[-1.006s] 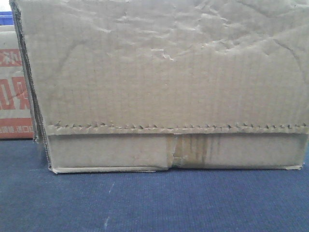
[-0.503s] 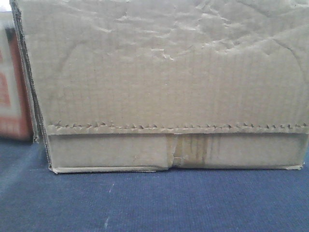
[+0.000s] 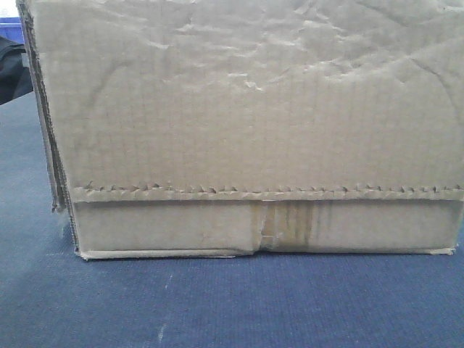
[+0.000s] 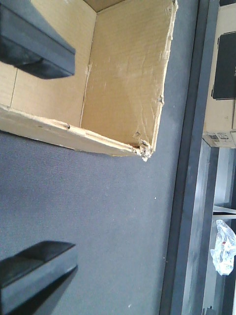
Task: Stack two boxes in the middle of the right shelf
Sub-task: 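Close left and right grippers on the box walls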
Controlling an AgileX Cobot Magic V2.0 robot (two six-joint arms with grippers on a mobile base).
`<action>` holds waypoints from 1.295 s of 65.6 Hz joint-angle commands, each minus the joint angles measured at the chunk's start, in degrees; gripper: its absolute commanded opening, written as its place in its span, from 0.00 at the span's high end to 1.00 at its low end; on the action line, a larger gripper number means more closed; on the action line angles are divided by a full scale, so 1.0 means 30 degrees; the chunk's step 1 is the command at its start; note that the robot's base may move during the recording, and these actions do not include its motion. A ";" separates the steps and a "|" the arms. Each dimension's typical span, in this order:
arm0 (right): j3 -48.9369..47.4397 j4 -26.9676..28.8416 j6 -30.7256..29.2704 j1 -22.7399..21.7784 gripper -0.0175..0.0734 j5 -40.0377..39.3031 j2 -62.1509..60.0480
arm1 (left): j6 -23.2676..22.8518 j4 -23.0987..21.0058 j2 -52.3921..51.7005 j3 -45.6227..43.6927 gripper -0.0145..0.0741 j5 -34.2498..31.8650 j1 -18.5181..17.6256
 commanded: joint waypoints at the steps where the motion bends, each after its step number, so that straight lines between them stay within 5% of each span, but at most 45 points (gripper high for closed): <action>1: -0.0170 -0.0137 -0.0187 0.0029 0.18 -0.0155 0.0021 | -0.0683 -0.1086 -0.0220 -0.0746 0.96 -0.0056 -0.1689; 16: -0.0170 -0.0095 -0.0187 0.0029 0.18 -0.0002 0.0021 | -0.2574 0.0031 0.0795 -0.0839 0.96 -0.0232 -0.6853; 27: -0.0170 -0.0095 -0.0187 0.0029 0.18 -0.0002 0.0021 | -0.3768 0.1591 0.2785 -0.0839 0.96 -0.0318 -0.9274; 37: -0.0170 -0.0095 -0.0187 0.0029 0.18 0.0162 0.0021 | -0.4148 0.1785 0.4702 -0.0839 0.96 -0.0309 -1.0184; 67: -0.0170 -0.0095 -0.0187 0.0586 0.18 0.0156 0.0021 | -0.4235 0.1749 0.7492 -0.0839 0.95 -0.0011 -1.0247; 75: -0.0170 -0.0095 -0.0187 0.0586 0.18 0.0156 0.0021 | -0.4235 0.1749 0.7450 -0.0854 0.78 0.0000 -1.0247; 85: -0.0170 -0.0095 -0.0187 0.0586 0.18 0.0156 0.0021 | -0.4235 0.1749 0.7449 -0.1356 0.36 0.0035 -1.0247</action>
